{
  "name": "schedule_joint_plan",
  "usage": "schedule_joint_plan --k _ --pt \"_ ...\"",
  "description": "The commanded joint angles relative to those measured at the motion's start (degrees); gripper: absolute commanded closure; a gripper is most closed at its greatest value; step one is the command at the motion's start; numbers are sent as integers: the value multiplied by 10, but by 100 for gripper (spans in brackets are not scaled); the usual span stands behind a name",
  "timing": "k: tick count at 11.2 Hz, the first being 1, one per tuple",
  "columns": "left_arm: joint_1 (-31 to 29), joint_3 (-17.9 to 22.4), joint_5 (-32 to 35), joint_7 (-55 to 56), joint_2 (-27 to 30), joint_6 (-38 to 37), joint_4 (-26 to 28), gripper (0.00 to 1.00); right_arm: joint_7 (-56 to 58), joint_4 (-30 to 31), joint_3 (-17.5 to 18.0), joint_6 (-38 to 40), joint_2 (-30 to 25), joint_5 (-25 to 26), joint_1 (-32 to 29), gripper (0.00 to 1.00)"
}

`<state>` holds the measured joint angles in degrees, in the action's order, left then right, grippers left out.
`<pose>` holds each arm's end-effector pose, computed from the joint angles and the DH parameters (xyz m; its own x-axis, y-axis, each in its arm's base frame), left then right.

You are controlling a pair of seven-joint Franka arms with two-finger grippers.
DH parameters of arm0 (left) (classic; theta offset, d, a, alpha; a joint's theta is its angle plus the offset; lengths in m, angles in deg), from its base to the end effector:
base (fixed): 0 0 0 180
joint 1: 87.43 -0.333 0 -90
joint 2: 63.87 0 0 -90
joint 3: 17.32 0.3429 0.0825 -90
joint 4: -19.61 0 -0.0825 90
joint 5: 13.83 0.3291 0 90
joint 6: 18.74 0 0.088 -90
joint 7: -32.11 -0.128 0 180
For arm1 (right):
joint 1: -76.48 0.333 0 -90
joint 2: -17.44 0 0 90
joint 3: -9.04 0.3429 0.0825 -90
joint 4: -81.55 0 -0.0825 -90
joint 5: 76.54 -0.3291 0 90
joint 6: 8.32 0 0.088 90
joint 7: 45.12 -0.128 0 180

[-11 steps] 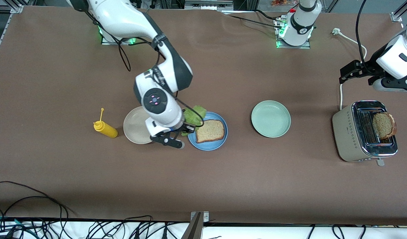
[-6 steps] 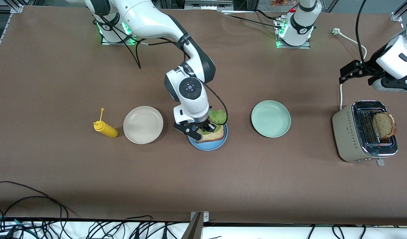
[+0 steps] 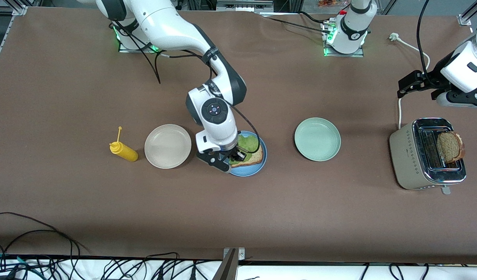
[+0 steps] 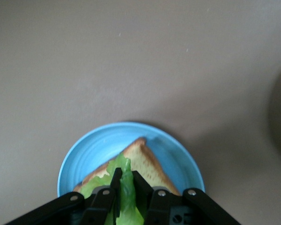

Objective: Make sandwich in blue plate with both arms
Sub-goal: 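Lower the lettuce onto the bread and open the right gripper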

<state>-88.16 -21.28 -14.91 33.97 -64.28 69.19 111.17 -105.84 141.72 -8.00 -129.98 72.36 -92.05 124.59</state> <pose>0.4945 -0.0302 0.6126 0.9972 -0.0245 -0.0710 -0.0233 -0.9996 0.0170 0.5968 0.4786 0.2959 0.8718 -0.4852 0.0670 -0.4742 -0.8704 -0.1324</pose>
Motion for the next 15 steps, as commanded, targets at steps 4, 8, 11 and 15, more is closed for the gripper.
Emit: schedule_joint_plan --k 4,8,11,15 --pt "0 2 -13 -12 9 6 8 0 -19 -4 -1 -88 47 2 16 100" --pt "0 2 -13 -12 9 6 8 0 -5 -4 -1 -91 49 6 10 0" --pt "0 2 -13 -12 9 6 8 0 89 -4 -16 -65 42 0 6 0" --pt "0 2 -13 -12 9 6 8 0 188 -8 -23 3 20 0 -11 0"
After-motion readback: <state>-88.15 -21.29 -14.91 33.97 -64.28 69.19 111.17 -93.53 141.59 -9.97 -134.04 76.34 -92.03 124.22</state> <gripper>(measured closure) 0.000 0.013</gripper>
